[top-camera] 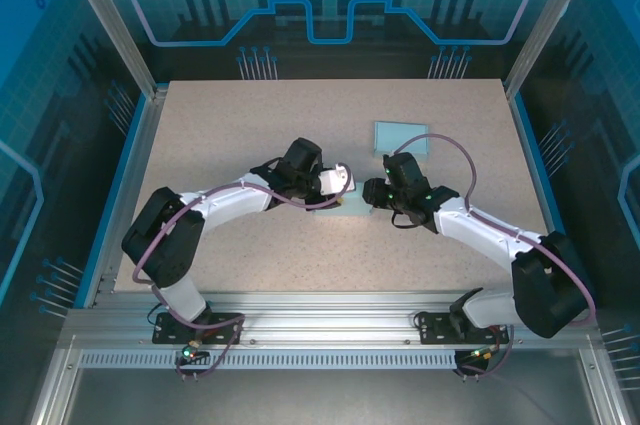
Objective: Fold the paper box
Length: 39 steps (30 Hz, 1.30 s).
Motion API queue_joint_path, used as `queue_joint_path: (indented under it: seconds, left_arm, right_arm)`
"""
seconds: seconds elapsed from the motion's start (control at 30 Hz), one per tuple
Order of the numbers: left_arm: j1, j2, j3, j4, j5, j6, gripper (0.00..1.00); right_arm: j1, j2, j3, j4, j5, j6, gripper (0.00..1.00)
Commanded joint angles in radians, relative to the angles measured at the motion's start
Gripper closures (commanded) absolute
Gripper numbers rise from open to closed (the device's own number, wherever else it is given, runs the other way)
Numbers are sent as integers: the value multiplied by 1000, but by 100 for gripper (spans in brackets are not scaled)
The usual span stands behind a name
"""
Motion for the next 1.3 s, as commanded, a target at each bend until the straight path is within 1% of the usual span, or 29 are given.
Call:
queue_joint_path:
  seconds: [0.0, 0.03, 0.1, 0.2, 0.27, 0.37, 0.43, 0.5, 0.63, 0.73, 0.83, 0.97, 1.17, 1.23, 1.27]
  left_arm:
    - [4, 18, 20, -39, -66, 19, 59]
    - [5, 14, 20, -40, -79, 23, 60]
    - [5, -2, 15, -36, -110, 34, 67]
    - [0, -35, -14, 6, -176, 49, 76]
    - [-6, -67, -50, 58, -232, 68, 77]
    - [-9, -117, -147, 252, -329, 100, 76]
    - [-9, -132, -216, 422, -401, 145, 76]
    - [-5, -121, -250, 547, -451, 196, 75]
    - [17, -38, -264, 740, -509, 271, 75]
    - [46, 38, -254, 876, -509, 282, 75]
    - [68, 118, -223, 965, -492, 304, 72]
    - [78, 204, -170, 988, -432, 331, 72]
    - [78, 257, -139, 936, -335, 326, 71]
    - [77, 264, -146, 925, -323, 326, 68]
    - [79, 265, -151, 920, -319, 323, 63]
  right_arm:
    - [8, -8, -22, -180, -4, -21, 63]
    - [8, -20, -20, -186, -5, -21, 63]
    - [8, -49, -15, -198, -8, -24, 61]
    - [6, -105, 6, -232, -10, -35, 51]
    - [6, -148, 26, -274, 7, -46, 44]
    - [5, -219, 56, -340, 53, -69, 31]
    - [2, -270, 66, -373, 88, -82, 19]
    - [1, -320, 68, -392, 118, -90, 0]
    - [-1, -409, 74, -434, 194, -97, 0]
    - [-1, -461, 84, -480, 273, -84, 0]
    - [0, -503, 88, -521, 341, -71, 0]
    - [0, -550, 53, -510, 379, -64, 0]
    - [0, -549, 36, -513, 392, -42, 0]
    - [0, -538, 39, -513, 398, -40, 0]
    - [0, -535, 40, -512, 400, -41, 0]
